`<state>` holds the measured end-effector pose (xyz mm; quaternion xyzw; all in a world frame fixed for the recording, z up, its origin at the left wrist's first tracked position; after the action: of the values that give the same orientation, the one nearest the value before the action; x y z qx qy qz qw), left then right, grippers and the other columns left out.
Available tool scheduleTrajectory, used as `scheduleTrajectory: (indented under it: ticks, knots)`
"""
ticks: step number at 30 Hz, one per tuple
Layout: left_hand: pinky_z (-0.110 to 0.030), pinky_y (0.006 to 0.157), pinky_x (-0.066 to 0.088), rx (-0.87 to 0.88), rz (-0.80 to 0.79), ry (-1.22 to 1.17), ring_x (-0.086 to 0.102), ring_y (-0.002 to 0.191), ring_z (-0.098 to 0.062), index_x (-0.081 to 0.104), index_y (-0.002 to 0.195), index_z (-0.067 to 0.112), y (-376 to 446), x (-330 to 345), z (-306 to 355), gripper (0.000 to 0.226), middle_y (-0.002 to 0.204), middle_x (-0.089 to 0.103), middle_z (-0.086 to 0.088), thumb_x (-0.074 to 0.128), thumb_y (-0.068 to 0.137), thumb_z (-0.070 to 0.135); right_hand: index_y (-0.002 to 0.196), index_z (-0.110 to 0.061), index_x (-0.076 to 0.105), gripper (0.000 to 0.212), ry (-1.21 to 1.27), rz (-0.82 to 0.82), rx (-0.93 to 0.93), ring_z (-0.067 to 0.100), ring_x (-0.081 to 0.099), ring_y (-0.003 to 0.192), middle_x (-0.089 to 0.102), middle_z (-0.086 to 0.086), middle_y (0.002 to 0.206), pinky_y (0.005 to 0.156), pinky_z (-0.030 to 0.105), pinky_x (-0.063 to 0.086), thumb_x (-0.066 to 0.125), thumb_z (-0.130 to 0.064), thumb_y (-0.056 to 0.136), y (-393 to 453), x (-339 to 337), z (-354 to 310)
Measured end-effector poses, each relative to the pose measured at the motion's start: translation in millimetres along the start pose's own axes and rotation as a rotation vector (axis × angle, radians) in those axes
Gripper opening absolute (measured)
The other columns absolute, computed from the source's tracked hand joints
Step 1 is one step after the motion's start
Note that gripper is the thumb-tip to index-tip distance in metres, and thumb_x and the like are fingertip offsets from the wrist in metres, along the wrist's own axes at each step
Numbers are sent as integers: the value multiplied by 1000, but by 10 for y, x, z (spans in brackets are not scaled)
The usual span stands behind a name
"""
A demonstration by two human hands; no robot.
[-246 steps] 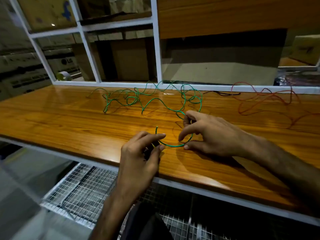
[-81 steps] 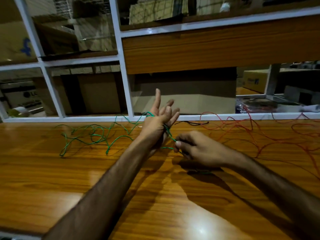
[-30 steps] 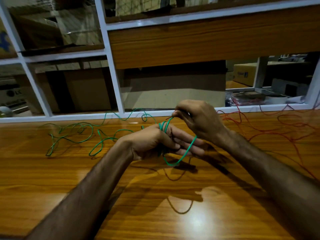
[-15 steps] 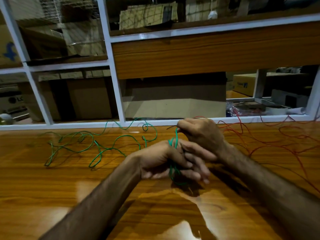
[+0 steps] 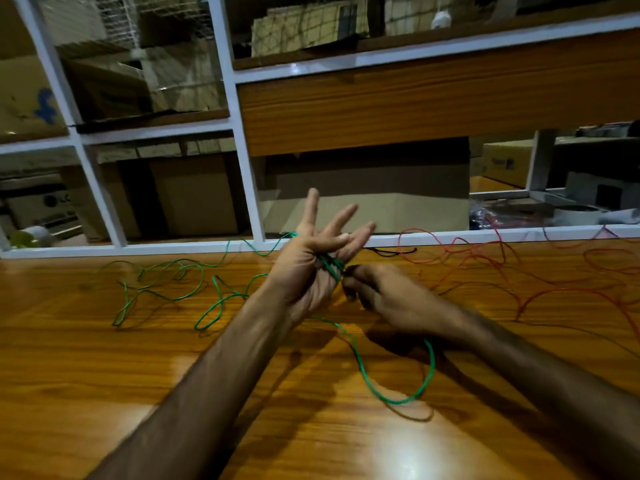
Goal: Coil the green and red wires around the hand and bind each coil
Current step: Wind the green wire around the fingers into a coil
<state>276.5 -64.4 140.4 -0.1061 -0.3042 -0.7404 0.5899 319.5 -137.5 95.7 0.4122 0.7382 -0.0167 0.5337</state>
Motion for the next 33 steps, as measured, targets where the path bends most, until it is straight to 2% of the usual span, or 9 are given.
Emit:
scheduleTrajectory:
  ticks: [3,7,11,13,16,19,23,27,33]
  knots:
    - [-45,125,34,178,235,160,40,151,-39,17,166,41,9,-238,204,78,168,35,-15,30,107,-9,83,-21,64,28,64,-34,-7,-1,49,57,58,-17,62,56,19,35,50,-26,107,12,-9,-145]
    - [-39,124,31,258,298,388,40,150,-22,7,166,46,20,-431,272,62,173,21,-3,36,111,40,87,-22,66,27,13,-105,12,7,52,62,58,-5,68,60,35,45,50,-33,106,-31,-104,-208]
    - [-47,128,3,300,343,714,16,157,-9,-3,162,55,-7,-554,407,102,176,1,8,33,77,98,90,-27,69,24,-57,-184,-27,5,55,67,59,-10,72,64,33,47,52,-36,105,-114,-136,-278]
    - [-46,124,3,261,303,848,14,150,-2,-8,160,57,1,-579,383,111,176,0,7,25,66,105,92,-29,70,22,-122,-150,-84,9,56,67,62,-9,73,62,38,48,53,-39,104,-121,-204,-353]
    - [-42,128,6,102,93,1093,23,151,-4,0,162,55,7,-481,130,107,174,19,1,15,69,105,95,-29,69,14,-211,11,-241,11,58,70,65,-13,79,60,41,48,57,-32,101,-130,-422,-553]
    - [-53,127,27,-123,-152,1082,48,147,-18,41,159,36,-42,-360,-226,112,158,53,-6,22,72,104,98,-30,67,14,-275,240,-390,16,62,79,68,-9,88,60,41,50,53,-30,93,-174,-729,-687]
    - [-49,115,46,-218,-183,1157,70,121,-20,51,152,27,-108,-200,-324,96,134,71,-6,43,83,93,96,-19,72,32,-302,447,-432,18,60,76,66,-2,87,57,45,51,51,-42,97,-212,-992,-612]
    - [-50,101,57,-265,-210,1259,77,101,-32,63,135,19,-94,-182,-490,27,109,78,-17,53,110,24,87,-15,69,33,-387,544,-466,19,56,66,59,0,81,50,43,47,64,-46,96,-250,-1030,-538]
    - [-31,115,47,-151,-154,1257,65,127,-15,58,146,12,-63,-224,-281,38,135,70,-9,48,110,5,85,-14,67,28,-545,591,-473,23,53,58,58,4,77,46,32,36,65,-39,98,-225,-1024,-399]
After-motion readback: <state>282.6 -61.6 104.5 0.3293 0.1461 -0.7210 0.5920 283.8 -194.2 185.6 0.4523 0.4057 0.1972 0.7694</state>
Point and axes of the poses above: each hand's wrist, its own y-axis towards the middle knuckle, its own x-axis out of the palm, z = x × y, the point moved 9 cm from there along y, towards the middle knuckle
